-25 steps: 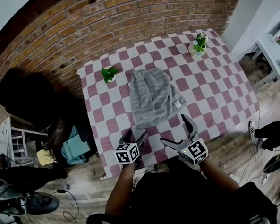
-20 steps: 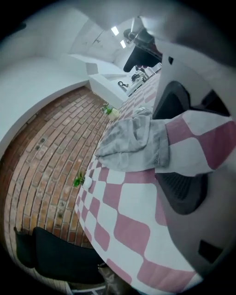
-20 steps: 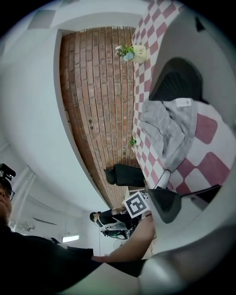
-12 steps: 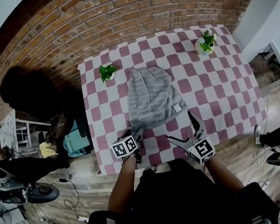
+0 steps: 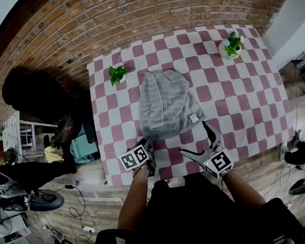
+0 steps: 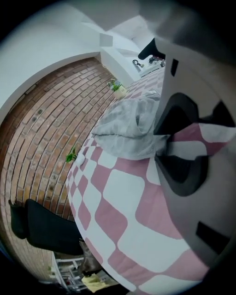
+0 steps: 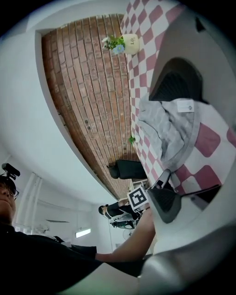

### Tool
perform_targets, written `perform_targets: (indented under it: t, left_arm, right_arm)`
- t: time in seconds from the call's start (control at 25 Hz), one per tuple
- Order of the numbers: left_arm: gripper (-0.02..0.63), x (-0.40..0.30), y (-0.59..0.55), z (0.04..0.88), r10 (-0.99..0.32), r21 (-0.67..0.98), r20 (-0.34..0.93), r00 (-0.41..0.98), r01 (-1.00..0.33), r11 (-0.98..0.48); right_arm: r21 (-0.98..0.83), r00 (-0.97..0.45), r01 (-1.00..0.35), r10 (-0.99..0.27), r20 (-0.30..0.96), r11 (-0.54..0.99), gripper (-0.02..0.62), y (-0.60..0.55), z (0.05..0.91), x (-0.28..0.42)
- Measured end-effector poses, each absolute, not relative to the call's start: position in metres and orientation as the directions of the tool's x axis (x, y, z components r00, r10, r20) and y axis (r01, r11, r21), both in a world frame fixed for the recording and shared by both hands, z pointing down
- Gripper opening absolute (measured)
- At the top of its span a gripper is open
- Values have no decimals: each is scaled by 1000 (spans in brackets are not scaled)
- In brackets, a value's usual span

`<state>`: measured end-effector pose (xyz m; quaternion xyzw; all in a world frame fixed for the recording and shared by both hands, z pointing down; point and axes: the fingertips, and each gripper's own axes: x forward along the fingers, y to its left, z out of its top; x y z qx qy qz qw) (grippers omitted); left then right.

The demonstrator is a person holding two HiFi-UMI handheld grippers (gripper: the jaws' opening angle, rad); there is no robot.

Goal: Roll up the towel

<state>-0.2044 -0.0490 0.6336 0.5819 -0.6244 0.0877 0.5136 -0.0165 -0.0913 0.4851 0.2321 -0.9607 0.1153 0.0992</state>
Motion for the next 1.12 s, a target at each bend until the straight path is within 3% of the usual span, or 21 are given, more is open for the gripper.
perform_targets:
  t: [0.04,0.16,0.52,0.72,0.88,1.12]
  left_arm:
    - [108,-205,-48,636,-631,486,750,197,-811,324]
    - [43,-203,-48,638,-626,479,758,183,-808,343]
    - [35,-201,-53,626,-673,464,715,191,-849,252]
    - [35,-197,-59,623,-672,403,712,204,-902,154]
    - [37,-199,-61,621,-670,397,706,228,-912,107]
    - [37,-206,-61,618,-701,444,664,259,-891,91]
  right_arm:
    - [-180,-877,-460,-412,248,869,566,-91,486,-18]
    - [-192,-887,-440,-393,241,877,566,-92,495,-19]
    - [-250,-904,-374,-291,313,893,565,-86,521,-52]
    - [-410,-900,-363,-202,385,837,553,-83,540,-76]
    - [-606,-901,-399,-172,398,688,469,-89,548,-95]
    - [-876,-924,-380,-164,345,296,370,-111,558,-124]
